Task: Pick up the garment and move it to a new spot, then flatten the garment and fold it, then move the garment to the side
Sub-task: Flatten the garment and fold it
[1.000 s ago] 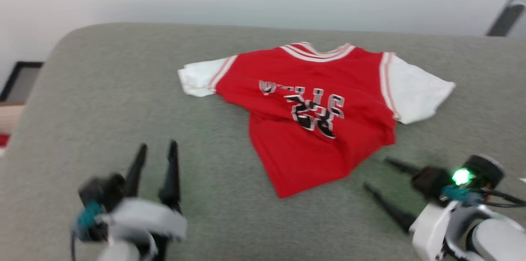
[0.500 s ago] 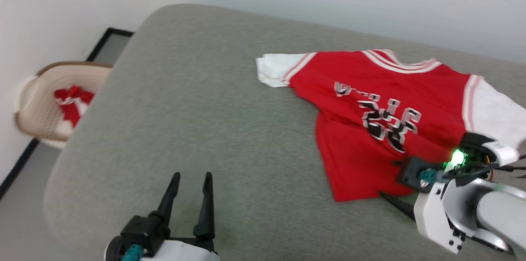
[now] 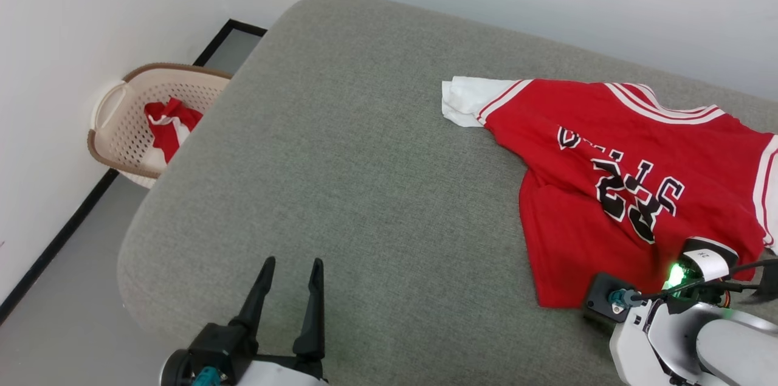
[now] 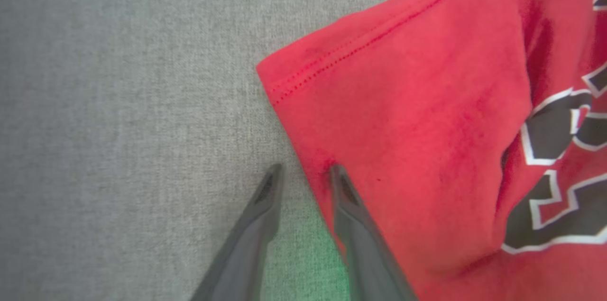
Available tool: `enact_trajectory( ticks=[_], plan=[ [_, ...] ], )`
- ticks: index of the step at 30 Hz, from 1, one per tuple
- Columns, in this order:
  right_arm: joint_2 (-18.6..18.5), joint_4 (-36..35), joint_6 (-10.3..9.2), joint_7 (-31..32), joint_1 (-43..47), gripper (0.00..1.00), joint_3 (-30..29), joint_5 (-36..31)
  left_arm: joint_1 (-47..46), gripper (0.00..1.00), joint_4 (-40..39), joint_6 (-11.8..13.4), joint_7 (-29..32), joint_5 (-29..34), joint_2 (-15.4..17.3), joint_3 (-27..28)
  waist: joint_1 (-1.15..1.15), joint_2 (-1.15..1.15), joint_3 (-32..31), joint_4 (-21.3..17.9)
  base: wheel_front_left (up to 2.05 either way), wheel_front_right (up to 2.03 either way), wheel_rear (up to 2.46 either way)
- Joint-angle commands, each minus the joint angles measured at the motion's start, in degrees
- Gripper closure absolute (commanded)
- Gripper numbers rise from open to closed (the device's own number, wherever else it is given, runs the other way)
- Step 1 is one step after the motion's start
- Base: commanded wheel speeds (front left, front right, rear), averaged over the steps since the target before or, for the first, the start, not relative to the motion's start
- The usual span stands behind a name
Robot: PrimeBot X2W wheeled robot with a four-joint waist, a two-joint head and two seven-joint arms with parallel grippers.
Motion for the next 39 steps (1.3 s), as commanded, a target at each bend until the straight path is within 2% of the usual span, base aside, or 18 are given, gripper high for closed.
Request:
enact_trajectory(
  ticks=[1,7,13,16,23,29,31,32,33,39],
  plan=[
    [0.4,0.9,-0.08,-0.1,0.6,1.00,0.0,-0.1,0.7,0.00,-0.2,-0.1,0.0,-0.2,-0.1,0.0,0.00,0.00,0.0,-0.2,0.00,0.00,0.00],
    [1.5,0.0,-0.08,-1.0,1.2,1.00,0.0,1.4,0.9,0.00,-0.2,-0.1,0.0,-0.6,-0.1,0.5,0.00,0.00,-0.6,-1.1,0.00,0.00,0.00],
    [2.2,-7.6,-0.08,-0.1,4.2,1.00,0.0,5.4,0.8,0.00,0.3,-0.5,0.0,-0.4,-0.1,0.9,0.00,0.00,-1.6,-1.7,0.00,0.00,0.00],
    [2.2,-13.6,-0.07,3.4,7.7,1.00,0.1,6.6,1.1,0.00,0.5,-0.8,0.0,-0.4,-0.1,1.1,0.00,0.00,-2.1,-1.7,0.00,0.00,0.00],
    [1.2,-28.4,-0.07,16.7,15.9,1.00,0.1,8.7,1.2,0.00,0.7,-1.3,0.0,-0.6,-0.1,1.8,0.00,0.00,-2.5,-1.7,0.00,0.00,0.00],
    [0.6,-33.2,-0.07,21.9,18.5,1.00,0.0,10.6,0.7,0.00,0.5,-1.4,0.0,-0.7,-0.1,2.1,0.00,0.00,-2.1,-2.1,0.00,0.00,0.00],
    [0.6,-33.3,-0.07,20.3,17.5,1.00,0.0,10.3,0.8,0.00,0.4,-1.4,0.0,-0.6,-0.1,2.3,0.00,0.00,-1.8,-2.5,0.00,0.00,0.00],
    [0.4,-32.4,-0.07,18.0,16.5,0.55,0.0,9.8,0.8,0.00,0.4,-1.5,0.0,-0.6,-0.1,2.3,0.00,0.00,-1.8,-2.8,0.00,0.00,0.00],
    [0.1,-31.0,-0.08,15.1,15.9,0.00,-0.1,9.7,0.6,0.00,0.5,-1.6,0.0,-0.4,-0.1,2.3,0.00,0.00,-1.7,-3.1,0.00,0.00,0.00],
    [-1.0,-25.3,-0.08,-2.7,12.2,0.00,0.0,9.9,-0.8,0.00,-0.3,-2.9,0.0,1.3,0.2,3.6,0.00,0.00,-1.3,-6.7,0.00,0.00,0.00]
  ],
)
